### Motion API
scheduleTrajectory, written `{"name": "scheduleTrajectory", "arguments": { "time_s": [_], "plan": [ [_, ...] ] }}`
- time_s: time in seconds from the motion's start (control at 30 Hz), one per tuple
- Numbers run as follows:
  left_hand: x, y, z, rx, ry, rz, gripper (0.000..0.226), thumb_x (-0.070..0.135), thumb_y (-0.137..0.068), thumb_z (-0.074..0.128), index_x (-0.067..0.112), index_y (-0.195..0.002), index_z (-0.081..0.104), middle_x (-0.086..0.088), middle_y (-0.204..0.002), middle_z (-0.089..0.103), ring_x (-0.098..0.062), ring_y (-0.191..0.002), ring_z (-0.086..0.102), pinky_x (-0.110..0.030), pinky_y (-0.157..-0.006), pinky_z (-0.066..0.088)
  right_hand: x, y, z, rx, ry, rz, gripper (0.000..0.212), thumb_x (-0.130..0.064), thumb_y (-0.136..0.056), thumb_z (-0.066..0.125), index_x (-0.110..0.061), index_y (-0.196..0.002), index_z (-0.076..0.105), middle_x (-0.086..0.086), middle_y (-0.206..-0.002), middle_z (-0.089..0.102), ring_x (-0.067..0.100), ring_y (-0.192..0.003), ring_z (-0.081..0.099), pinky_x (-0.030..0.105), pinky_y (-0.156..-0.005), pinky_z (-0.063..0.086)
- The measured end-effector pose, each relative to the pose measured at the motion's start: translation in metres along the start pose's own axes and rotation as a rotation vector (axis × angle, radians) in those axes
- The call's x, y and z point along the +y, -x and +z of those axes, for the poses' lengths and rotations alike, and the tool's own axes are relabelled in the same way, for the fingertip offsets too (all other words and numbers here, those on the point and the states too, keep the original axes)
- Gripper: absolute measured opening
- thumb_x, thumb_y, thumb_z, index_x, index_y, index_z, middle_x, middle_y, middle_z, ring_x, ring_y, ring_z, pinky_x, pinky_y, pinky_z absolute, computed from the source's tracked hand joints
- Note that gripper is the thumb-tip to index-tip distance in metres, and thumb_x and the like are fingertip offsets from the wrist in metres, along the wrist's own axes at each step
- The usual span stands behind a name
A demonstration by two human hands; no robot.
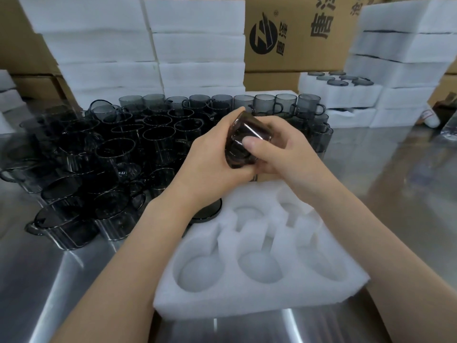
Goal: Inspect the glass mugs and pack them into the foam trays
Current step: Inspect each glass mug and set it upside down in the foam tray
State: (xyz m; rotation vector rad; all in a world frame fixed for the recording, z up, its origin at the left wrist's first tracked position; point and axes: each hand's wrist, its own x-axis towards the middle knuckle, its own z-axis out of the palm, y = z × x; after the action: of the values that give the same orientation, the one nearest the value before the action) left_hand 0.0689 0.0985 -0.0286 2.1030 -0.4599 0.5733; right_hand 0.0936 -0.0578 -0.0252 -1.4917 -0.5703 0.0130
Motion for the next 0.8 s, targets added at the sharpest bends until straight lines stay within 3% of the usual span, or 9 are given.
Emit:
{"name": "scheduleTrajectory", "arguments": {
  "time_s": [0.13, 0.23, 0.3, 0.43, 0.53, 0.63, 0.73, 0.8],
  "plan": [
    [0.0003, 0.001, -0.0015, -0.051, -0.076, 0.065, 0.087, 0.01, -0.068, 0.081, 0.022, -0.145, 0.043, 0.007, -0.13, 0.06, 0.01, -0.109, 0.049, 0.004, -0.089, 0.032, 0.0037, 0.0002, 0.0008, 0.019, 0.244, -0.073, 0.044, -0.042, -0.068, 0.077, -0.025, -0.1, 0.052, -0.006, -0.087, 0.07, 0.015, -0.084, 0.07, 0.031, -0.065, 0.056],
    [0.0022, 0.0016, -0.0022, -0.034, -0.062, 0.107, 0.085, 0.008, -0.067, 0.08, 0.021, -0.144, 0.046, 0.01, -0.126, 0.061, 0.008, -0.111, 0.052, 0.002, -0.092, 0.033, 0.004, 0.0005, 0.0033, 0.011, 0.3, -0.137, 0.04, -0.054, -0.073, 0.063, -0.027, -0.098, 0.047, -0.02, -0.08, 0.066, 0.002, -0.074, 0.066, 0.018, -0.059, 0.051],
    [0.0037, 0.002, -0.0023, -0.018, -0.049, 0.116, 0.084, 0.006, -0.068, 0.078, 0.021, -0.144, 0.046, 0.01, -0.128, 0.062, 0.005, -0.115, 0.054, -0.002, -0.095, 0.036, 0.0035, 0.0004, 0.0039, 0.014, 0.289, -0.165, 0.034, -0.053, -0.081, 0.057, -0.025, -0.098, 0.048, -0.022, -0.077, 0.063, -0.001, -0.071, 0.063, 0.017, -0.057, 0.05],
    [0.0035, 0.0017, -0.0028, -0.016, -0.043, 0.151, 0.085, -0.002, -0.068, 0.077, 0.018, -0.145, 0.046, 0.003, -0.137, 0.059, -0.002, -0.124, 0.053, -0.008, -0.101, 0.037, 0.0024, 0.0012, 0.0034, -0.006, 0.108, -0.119, 0.016, -0.031, -0.101, 0.046, -0.017, -0.094, 0.046, -0.016, -0.072, 0.061, 0.003, -0.068, 0.062, 0.023, -0.056, 0.053],
    [0.0006, 0.0016, -0.0026, -0.035, -0.051, 0.192, 0.087, -0.006, -0.068, 0.075, 0.017, -0.146, 0.043, 0.005, -0.145, 0.05, -0.001, -0.136, 0.04, -0.008, -0.107, 0.03, -0.001, -0.0002, 0.0047, 0.005, -0.066, -0.036, 0.019, -0.03, -0.103, 0.042, -0.014, -0.095, 0.046, -0.006, -0.08, 0.062, 0.01, -0.076, 0.064, 0.037, -0.063, 0.057],
    [-0.0011, 0.0014, -0.0023, -0.063, -0.023, 0.237, 0.091, -0.008, -0.068, 0.071, 0.023, -0.147, 0.038, 0.019, -0.148, 0.038, 0.002, -0.144, 0.024, -0.008, -0.111, 0.023, -0.0027, -0.0027, 0.003, 0.018, -0.228, 0.052, 0.019, -0.03, -0.104, 0.042, -0.014, -0.1, 0.051, 0.001, -0.088, 0.067, 0.018, -0.081, 0.068, 0.045, -0.069, 0.059],
    [-0.0004, 0.0005, -0.0027, -0.045, 0.026, 0.253, 0.093, 0.0, -0.072, 0.07, 0.036, -0.147, 0.029, 0.017, -0.148, 0.038, 0.0, -0.142, 0.032, -0.012, -0.111, 0.027, -0.0037, -0.0034, 0.0008, 0.037, -0.27, 0.109, 0.039, -0.036, -0.104, 0.04, -0.007, -0.121, 0.058, 0.015, -0.115, 0.069, 0.032, -0.103, 0.068, 0.052, -0.085, 0.057],
    [0.0003, -0.0003, -0.0029, -0.012, -0.001, 0.269, 0.094, 0.012, -0.072, 0.075, 0.036, -0.147, 0.024, 0.011, -0.151, 0.035, -0.001, -0.142, 0.03, -0.017, -0.114, 0.027, -0.0052, -0.0028, 0.0011, 0.056, -0.269, 0.116, 0.047, -0.04, -0.103, 0.04, -0.004, -0.126, 0.059, 0.02, -0.119, 0.067, 0.034, -0.109, 0.066, 0.052, -0.09, 0.055]
  ]
}}
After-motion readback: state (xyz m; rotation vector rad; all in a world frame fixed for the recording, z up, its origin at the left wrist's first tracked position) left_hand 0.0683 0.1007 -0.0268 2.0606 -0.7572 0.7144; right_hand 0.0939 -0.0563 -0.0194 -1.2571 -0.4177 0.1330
